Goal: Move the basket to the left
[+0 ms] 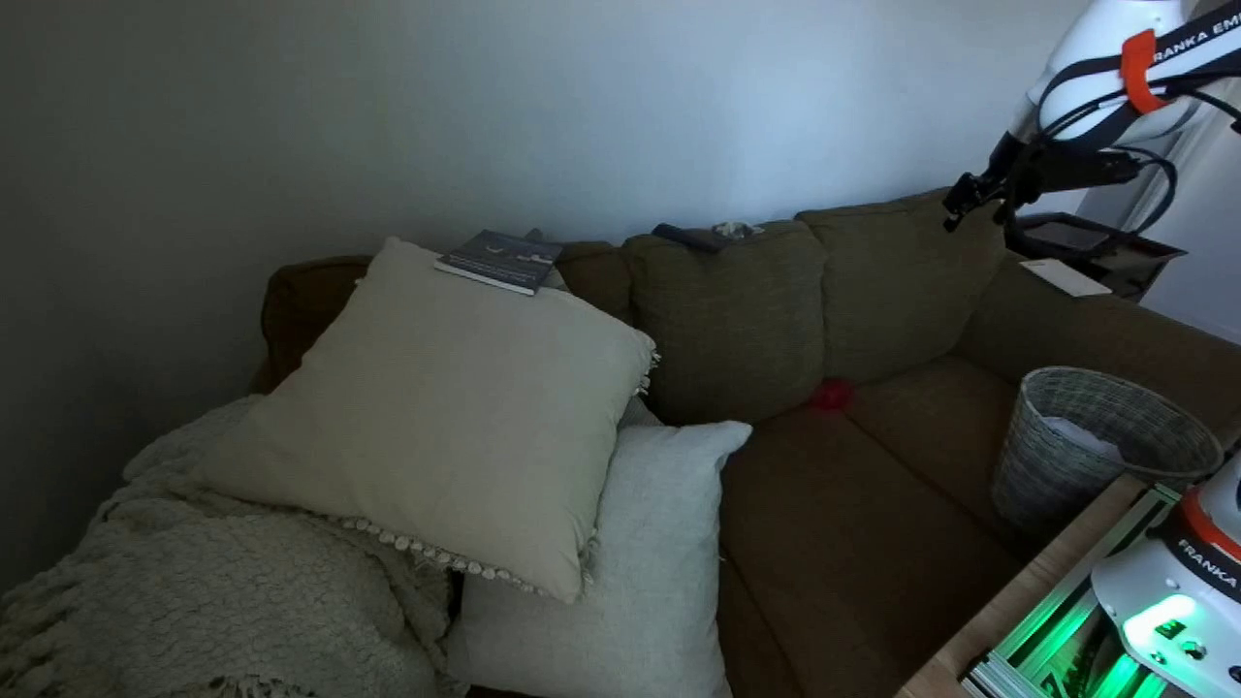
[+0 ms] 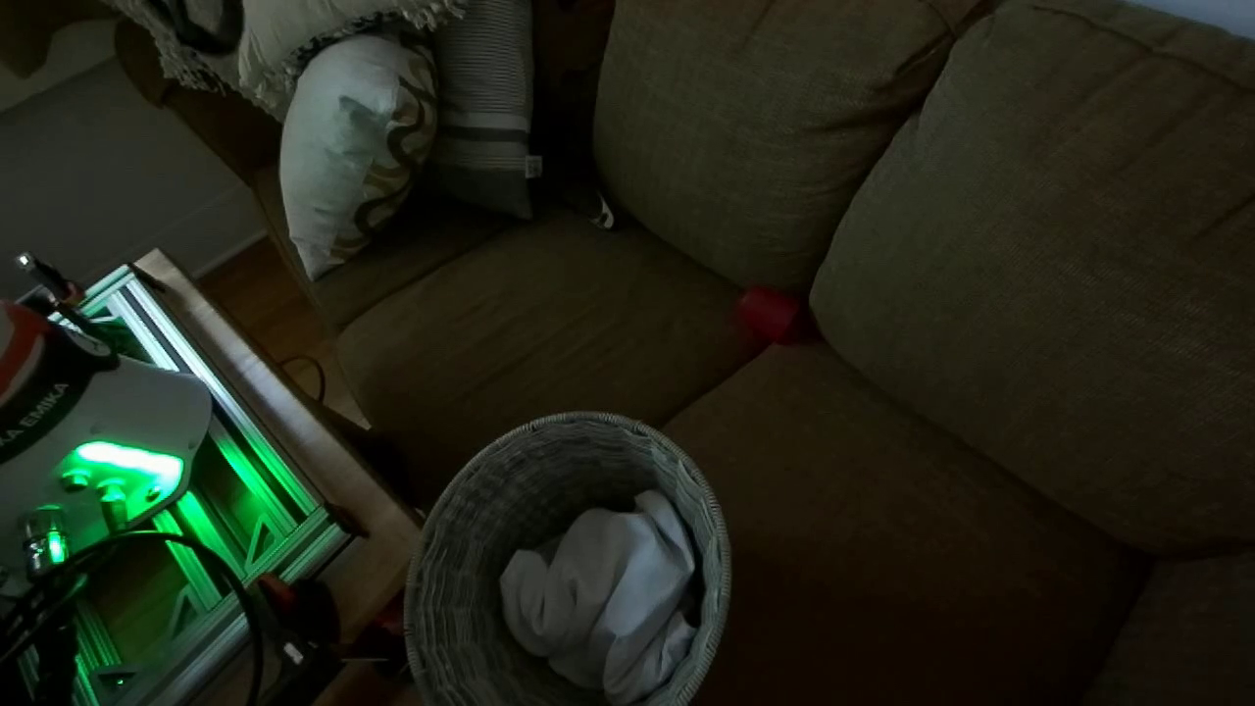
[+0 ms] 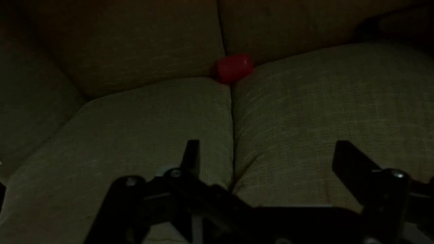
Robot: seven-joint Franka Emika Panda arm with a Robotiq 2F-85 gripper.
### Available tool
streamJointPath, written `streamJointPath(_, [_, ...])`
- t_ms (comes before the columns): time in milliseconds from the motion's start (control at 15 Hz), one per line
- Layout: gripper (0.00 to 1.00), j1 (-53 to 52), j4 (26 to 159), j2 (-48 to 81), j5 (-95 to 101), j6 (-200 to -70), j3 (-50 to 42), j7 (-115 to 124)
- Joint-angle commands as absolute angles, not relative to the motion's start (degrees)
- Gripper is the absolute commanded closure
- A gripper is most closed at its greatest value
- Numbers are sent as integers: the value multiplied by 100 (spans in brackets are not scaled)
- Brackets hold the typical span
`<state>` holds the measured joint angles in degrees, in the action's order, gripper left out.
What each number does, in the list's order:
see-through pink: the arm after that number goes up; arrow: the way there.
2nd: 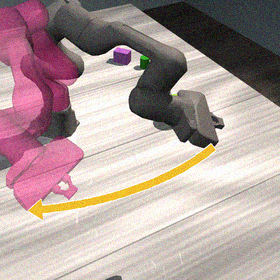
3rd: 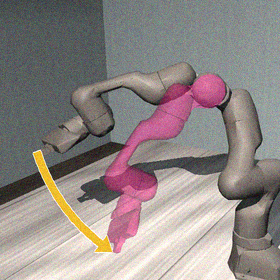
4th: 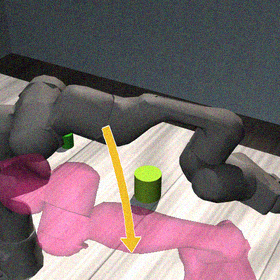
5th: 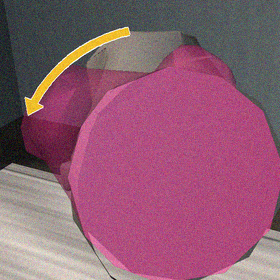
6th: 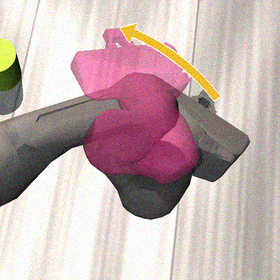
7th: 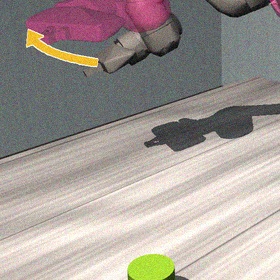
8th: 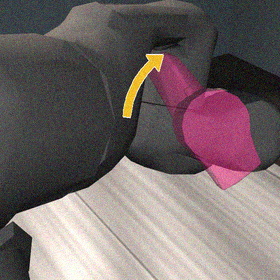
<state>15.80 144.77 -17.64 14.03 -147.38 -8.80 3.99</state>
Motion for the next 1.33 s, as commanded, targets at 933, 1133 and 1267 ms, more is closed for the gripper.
streamJointPath(933, [0, 1768, 14543, 1724, -2898, -15518, -2748, -1982])
streamJointPath(1133, [0, 1705, 13929, 2643, -2734, -15631, -2770, -1461])
streamJointPath(1267, [0, 1988, 13568, 3025, -1902, -15487, -2491, -670])
